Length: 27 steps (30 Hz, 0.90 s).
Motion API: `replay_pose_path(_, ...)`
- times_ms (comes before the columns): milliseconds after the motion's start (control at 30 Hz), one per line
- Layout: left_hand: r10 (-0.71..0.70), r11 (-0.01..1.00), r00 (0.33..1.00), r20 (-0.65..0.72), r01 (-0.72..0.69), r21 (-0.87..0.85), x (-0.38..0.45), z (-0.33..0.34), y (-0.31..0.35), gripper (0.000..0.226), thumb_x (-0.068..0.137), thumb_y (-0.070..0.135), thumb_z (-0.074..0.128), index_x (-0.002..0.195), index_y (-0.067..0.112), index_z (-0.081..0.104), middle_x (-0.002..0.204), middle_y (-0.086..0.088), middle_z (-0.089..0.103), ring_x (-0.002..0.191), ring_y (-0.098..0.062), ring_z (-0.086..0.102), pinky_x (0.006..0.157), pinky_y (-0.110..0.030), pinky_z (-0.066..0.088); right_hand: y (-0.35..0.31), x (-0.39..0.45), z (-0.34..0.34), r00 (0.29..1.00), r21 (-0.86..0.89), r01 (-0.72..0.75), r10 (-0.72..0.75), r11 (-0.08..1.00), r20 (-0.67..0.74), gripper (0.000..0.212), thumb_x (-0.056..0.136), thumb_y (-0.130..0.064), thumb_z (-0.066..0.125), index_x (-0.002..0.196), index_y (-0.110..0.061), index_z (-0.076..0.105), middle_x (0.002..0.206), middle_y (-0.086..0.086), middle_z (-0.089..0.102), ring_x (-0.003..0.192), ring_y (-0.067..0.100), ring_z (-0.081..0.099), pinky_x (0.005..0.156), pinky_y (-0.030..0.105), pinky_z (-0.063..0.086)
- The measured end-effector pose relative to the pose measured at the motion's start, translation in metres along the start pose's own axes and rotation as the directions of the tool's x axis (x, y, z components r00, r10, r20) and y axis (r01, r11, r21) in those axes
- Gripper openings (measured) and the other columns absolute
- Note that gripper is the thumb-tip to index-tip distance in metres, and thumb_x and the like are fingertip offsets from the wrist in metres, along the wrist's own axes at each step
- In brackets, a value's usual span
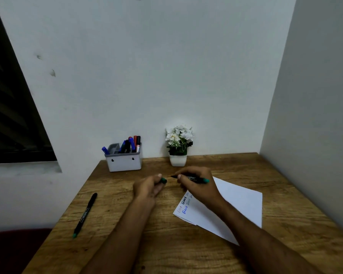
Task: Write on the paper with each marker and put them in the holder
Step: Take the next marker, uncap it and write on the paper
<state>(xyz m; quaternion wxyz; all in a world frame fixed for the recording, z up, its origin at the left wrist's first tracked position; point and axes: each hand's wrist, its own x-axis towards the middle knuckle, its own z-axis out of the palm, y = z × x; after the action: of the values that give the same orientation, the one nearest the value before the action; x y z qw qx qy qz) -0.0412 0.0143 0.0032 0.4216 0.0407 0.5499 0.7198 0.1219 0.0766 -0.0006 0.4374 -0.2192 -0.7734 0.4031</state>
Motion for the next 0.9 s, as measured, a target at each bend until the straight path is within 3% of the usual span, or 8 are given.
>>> replay_pose_path(300, -0.093, 0.984, 0.991, 0.093, 0.105, -0.141, -0.021, -0.007, -0.003, 0.023, 0.085, -0.012, 0.063, 0.108, -0.012, 0.062, 0.108, -0.023, 0.066, 0.103, -0.034, 0.066, 0.096, -0.041, 0.055, -0.001, -0.011, 0.015, 0.999, -0.069, 0.025, -0.023, 0.997, 0.037, 0.017, 0.09, -0.017, 0.068, 0.099, -0.02, 0.082, 0.079, -0.006, 0.077, 0.067, 0.016, 0.074, 0.066, 0.04, 0.063)
replay_pose_path(500, -0.09, 0.983, 0.985, 0.147, 0.111, -0.144, -0.033, -0.006, -0.003, 0.023, 0.084, -0.012, 0.064, 0.107, -0.012, 0.064, 0.105, -0.024, 0.069, 0.095, -0.03, 0.069, 0.082, -0.036, 0.058, -0.006, -0.011, 0.021, 0.999, -0.047, -0.025, 0.024, 0.999, -0.022, 0.008, 0.089, -0.017, 0.077, 0.092, -0.015, 0.07, 0.073, 0.004, 0.073, 0.062, 0.019, 0.073, 0.06, 0.043, 0.064)
replay_pose_path(600, -0.089, 0.981, 0.984, 0.152, 0.113, -0.157, -0.035, -0.007, 0.0, 0.021, 0.084, -0.013, 0.063, 0.105, -0.012, 0.063, 0.106, -0.024, 0.069, 0.093, -0.031, 0.07, 0.079, -0.035, 0.057, -0.007, -0.006, 0.022, 0.994, -0.075, -0.008, 0.0, 0.997, -0.105, 0.021, 0.081, -0.024, 0.087, 0.079, -0.016, 0.068, 0.067, 0.001, 0.07, 0.062, 0.014, 0.07, 0.058, 0.034, 0.059)
replay_pose_path(667, -0.092, 0.979, 0.986, 0.136, 0.114, -0.167, -0.035, -0.009, 0.003, 0.02, 0.084, -0.012, 0.064, 0.104, -0.012, 0.063, 0.107, -0.024, 0.068, 0.092, -0.031, 0.07, 0.078, -0.035, 0.059, -0.007, -0.003, 0.023, 0.995, -0.066, -0.002, -0.005, 0.998, -0.101, 0.018, 0.08, -0.023, 0.088, 0.076, -0.015, 0.072, 0.068, -0.001, 0.071, 0.065, 0.009, 0.067, 0.06, 0.025, 0.054)
replay_pose_path(767, -0.081, 0.978, 0.993, 0.086, 0.096, -0.187, -0.034, -0.015, 0.008, 0.02, 0.084, -0.009, 0.066, 0.104, -0.009, 0.062, 0.106, -0.021, 0.067, 0.091, -0.032, 0.069, 0.085, -0.037, 0.059, -0.008, -0.002, 0.025, 0.999, 0.052, -0.042, 0.042, 0.998, -0.014, 0.01, 0.09, -0.01, 0.076, 0.082, -0.007, 0.076, 0.069, 0.007, 0.073, 0.06, 0.014, 0.068, 0.057, 0.027, 0.054)
replay_pose_path(900, -0.018, 0.977, 1.0, 0.022, 0.023, -0.213, -0.035, -0.019, 0.015, 0.016, 0.086, -0.015, 0.061, 0.086, 0.0, 0.055, 0.097, -0.015, 0.065, 0.081, -0.026, 0.067, 0.092, -0.042, 0.056, -0.007, 0.005, 0.034, 0.999, 0.11, -0.043, 0.042, 0.993, 0.015, 0.013, 0.094, -0.005, 0.071, 0.083, -0.001, 0.077, 0.071, 0.012, 0.074, 0.059, 0.017, 0.066, 0.057, 0.027, 0.054)
